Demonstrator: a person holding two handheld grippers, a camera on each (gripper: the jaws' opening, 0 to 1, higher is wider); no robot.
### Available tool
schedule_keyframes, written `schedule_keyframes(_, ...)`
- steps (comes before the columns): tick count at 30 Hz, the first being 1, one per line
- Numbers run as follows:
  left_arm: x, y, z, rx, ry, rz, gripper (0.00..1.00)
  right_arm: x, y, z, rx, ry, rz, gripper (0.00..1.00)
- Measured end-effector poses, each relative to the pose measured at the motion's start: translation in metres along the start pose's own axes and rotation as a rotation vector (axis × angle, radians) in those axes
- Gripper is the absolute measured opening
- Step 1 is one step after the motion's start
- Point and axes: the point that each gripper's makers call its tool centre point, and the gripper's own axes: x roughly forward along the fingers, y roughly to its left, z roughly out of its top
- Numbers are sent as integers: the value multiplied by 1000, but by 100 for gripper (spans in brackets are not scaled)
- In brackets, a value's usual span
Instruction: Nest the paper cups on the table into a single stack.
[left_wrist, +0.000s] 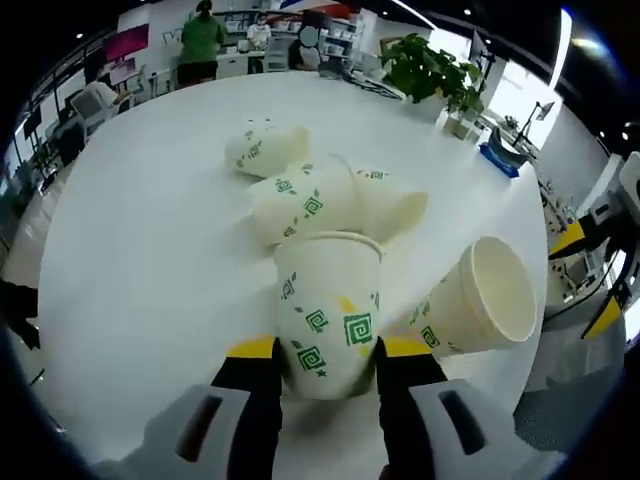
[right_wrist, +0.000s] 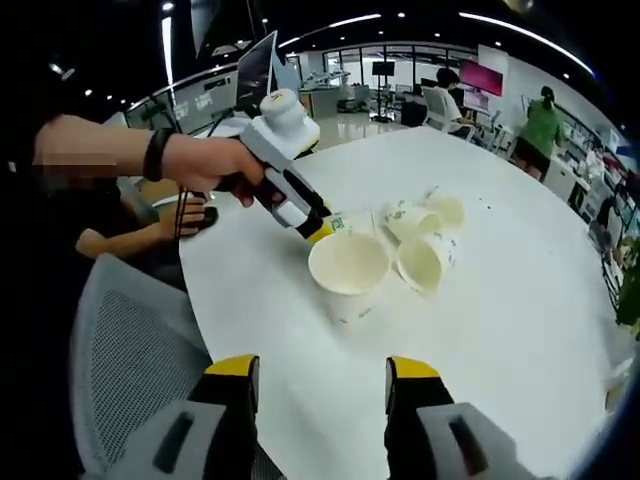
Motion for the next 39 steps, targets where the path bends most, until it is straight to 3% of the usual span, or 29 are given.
schedule_keyframes(9,-32,1,-13,145,-20,26,35,-2,-6,22,14,-50,16,48)
schedule_keyframes(15,-39,-2,-17,199,-34,24,35,1,-4,39,19,-78,40,47)
schedule_keyframes(21,-64,-10,-20,217,-68,10,35,5,1,60,7,-100,68,46)
schedule_keyframes(29,-73,-5,-19,273,-93,25,35,12,5,83,2,-126,106,44)
schedule_keyframes(39,-82,-26,-21,394,-127,11,35,29,19,104,-9,-134,159,43)
